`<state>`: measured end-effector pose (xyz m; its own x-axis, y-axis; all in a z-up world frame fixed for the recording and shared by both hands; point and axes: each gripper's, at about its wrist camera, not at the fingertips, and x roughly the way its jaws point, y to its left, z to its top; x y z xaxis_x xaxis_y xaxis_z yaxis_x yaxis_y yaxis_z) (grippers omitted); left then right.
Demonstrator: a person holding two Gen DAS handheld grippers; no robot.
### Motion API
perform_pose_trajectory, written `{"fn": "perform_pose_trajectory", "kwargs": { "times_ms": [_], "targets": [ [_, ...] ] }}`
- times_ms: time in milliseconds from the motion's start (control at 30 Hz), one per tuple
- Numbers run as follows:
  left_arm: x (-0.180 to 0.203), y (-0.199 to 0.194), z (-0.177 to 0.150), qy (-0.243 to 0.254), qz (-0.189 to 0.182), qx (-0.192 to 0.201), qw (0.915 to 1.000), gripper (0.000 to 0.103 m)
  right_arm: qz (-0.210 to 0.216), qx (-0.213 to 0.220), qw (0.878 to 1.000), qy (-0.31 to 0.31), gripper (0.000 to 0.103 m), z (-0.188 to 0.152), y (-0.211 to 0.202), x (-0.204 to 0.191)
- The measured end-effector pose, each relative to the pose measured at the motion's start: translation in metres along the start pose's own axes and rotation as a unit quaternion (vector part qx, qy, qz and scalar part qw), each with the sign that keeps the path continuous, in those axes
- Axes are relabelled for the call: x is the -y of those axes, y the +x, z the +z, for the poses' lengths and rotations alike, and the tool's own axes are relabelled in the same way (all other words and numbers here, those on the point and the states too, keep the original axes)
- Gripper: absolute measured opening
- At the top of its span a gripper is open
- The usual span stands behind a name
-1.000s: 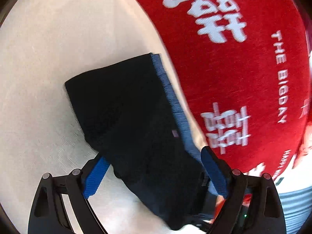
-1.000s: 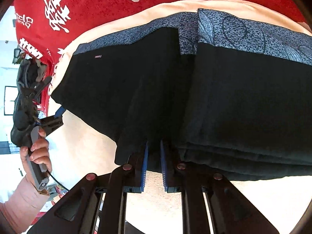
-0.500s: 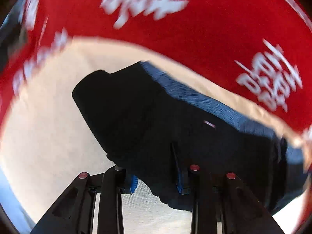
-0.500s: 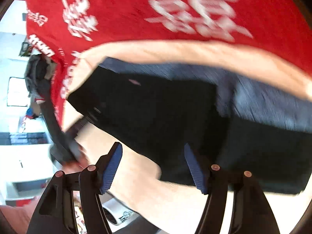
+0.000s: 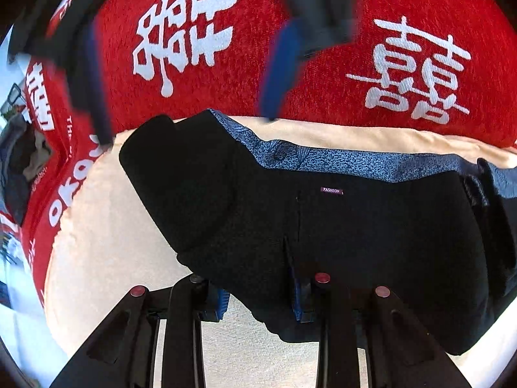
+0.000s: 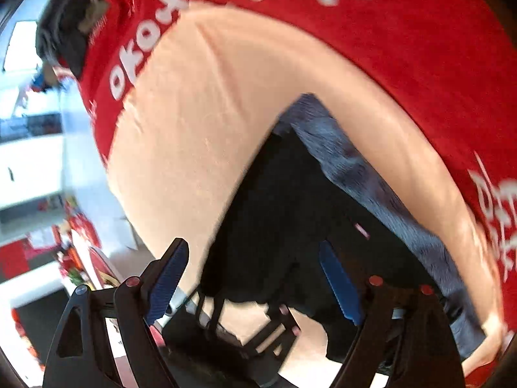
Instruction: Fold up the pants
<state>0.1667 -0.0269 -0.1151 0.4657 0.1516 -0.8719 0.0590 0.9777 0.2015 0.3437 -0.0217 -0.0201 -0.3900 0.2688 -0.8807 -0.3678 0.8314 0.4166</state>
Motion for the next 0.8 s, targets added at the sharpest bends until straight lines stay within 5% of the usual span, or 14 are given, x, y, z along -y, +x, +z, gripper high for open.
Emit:
{"fn": "perform_pose_trajectory", "kwargs": {
  "times_ms": [167, 200, 233, 267, 533, 800],
  "targets": [
    [0.003, -0.002, 0.001, 0.005, 0.007, 0.001, 1.0000, 0.031, -0.057, -0.061, 0.996, -0.014, 0.086, 0.019, 0.042, -0.016],
    [0.003, -0.002, 0.001, 0.007, 0.006, 0.001, 1.0000, 0.031, -0.069, -0.072, 0.995, -0.019, 0.073, 0.019, 0.049, -0.015],
    [0.003, -0.003, 0.001, 0.008, 0.005, -0.001, 1.0000, 0.031, -0.079, -0.073, 0.994, -0.026, 0.025, 0.017, 0.054, -0.013],
    [0.002, -0.003, 0.002, 0.006, -0.004, -0.009, 0.9999, 0.031, -0.084, -0.068, 0.994, -0.028, 0.019, 0.014, 0.055, -0.010],
    [0.029, -0.073, 0.021, 0.035, -0.062, 0.053, 0.9961, 0.031, 0.072, 0.072, 0.995, 0.015, 0.017, -0.066, -0.028, 0.053],
    [0.105, -0.148, 0.045, 0.096, -0.147, 0.084, 0.9809, 0.031, 0.203, 0.231, 0.947, 0.098, 0.017, -0.208, -0.104, 0.146]
  ]
}}
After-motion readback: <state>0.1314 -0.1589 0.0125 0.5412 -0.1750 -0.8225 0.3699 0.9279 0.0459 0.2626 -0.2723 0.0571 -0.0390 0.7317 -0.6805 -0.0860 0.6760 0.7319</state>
